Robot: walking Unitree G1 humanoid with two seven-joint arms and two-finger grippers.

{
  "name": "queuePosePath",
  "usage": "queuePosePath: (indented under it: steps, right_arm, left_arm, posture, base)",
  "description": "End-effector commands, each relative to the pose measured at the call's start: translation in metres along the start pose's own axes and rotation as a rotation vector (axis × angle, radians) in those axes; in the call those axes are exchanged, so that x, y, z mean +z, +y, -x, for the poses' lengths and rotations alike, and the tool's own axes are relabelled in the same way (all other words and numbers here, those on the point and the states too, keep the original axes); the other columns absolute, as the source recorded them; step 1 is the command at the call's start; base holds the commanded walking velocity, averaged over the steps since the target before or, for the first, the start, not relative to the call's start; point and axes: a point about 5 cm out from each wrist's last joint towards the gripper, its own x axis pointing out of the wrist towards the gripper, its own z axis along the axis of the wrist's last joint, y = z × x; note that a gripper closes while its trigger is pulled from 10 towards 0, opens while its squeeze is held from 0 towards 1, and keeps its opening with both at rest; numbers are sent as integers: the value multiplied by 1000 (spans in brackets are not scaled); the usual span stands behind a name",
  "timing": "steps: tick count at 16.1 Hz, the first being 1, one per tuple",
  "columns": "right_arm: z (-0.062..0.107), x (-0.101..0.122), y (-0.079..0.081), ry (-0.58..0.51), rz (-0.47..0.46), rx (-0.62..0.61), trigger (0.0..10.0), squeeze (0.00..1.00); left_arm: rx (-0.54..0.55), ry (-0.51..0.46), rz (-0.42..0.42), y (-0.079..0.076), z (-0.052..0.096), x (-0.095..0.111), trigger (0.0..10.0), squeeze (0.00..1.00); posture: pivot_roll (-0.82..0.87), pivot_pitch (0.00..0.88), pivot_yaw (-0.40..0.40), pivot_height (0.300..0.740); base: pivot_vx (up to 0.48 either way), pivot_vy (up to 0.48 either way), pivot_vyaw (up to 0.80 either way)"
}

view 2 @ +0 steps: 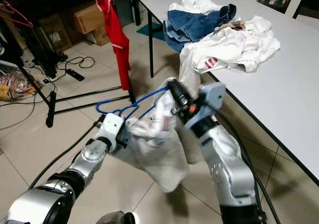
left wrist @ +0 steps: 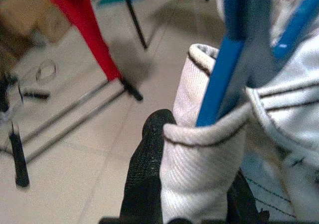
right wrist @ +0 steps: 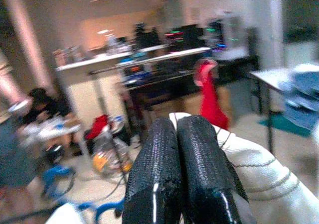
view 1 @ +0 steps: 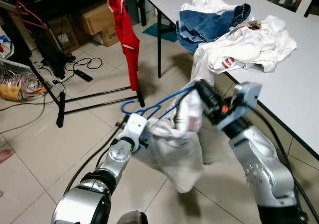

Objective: Hang hanger

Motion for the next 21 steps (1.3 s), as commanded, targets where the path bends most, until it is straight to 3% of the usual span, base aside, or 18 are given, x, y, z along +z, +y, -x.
queuePosePath:
  steps: [1, 3, 4, 6, 8, 13, 16, 17, 20, 21]
  right_arm:
    - [-3, 7, 11, -31, 91, 82, 0, 0]
    - [2, -18, 4, 116, 264, 61, 0, 0]
    - [4, -22, 3, 142, 305, 56, 0, 0]
    - [3, -22, 6, 137, 296, 71, 0, 0]
    - [1, -21, 12, 129, 302, 123, 0, 0]
    - [-2, -13, 21, 56, 286, 188, 0, 0]
    - [9, -39, 18, 207, 314, 202, 0, 0]
    - [13, -48, 15, 251, 321, 187, 0, 0]
    - [14, -58, 16, 290, 325, 206, 0, 0]
    - [14, -60, 18, 297, 325, 219, 0, 0]
  left_arm:
    - [7, 13, 21, 6, -3, 5, 10000, 0]
    - [-90, 7, -38, -2, -5, 11, 10000, 0]
    - [-129, 11, -83, -6, -6, 12, 10000, 0]
    - [-169, 36, -126, -11, -6, 10, 10000, 0]
    - [-217, 132, -177, -17, -4, -1, 10000, 0]
    - [-158, 311, -168, -3, 0, -19, 10000, 0]
    - [-97, 189, -175, 3, -8, 4, 10000, 0]
    - [-119, 174, -233, 0, -9, 7, 10000, 0]
    - [-180, 217, -365, -12, -7, -2, 10000, 0]
    - [-203, 219, -353, -15, -6, -2, 10000, 0]
  posture:
    - [-34, 0, 92, 740]
    - [-30, 0, 91, 740]
    - [-30, 0, 92, 740]
    - [-30, 0, 91, 740]
    - [-30, 0, 93, 740]
    - [-33, 0, 96, 740]
    - [-35, 0, 97, 740]
    - [-31, 0, 97, 740]
    - [-30, 2, 97, 740]
    - [-28, 3, 97, 740]
  base:
    - [0, 0, 0]
    - [0, 0, 0]
    - [0, 0, 0]
    - [0, 0, 0]
    - [0, 0, 0]
    - [0, 0, 0]
    - [0, 0, 0]
    - [0, 0, 0]
    - [0, 0, 0]
    - [0, 0, 0]
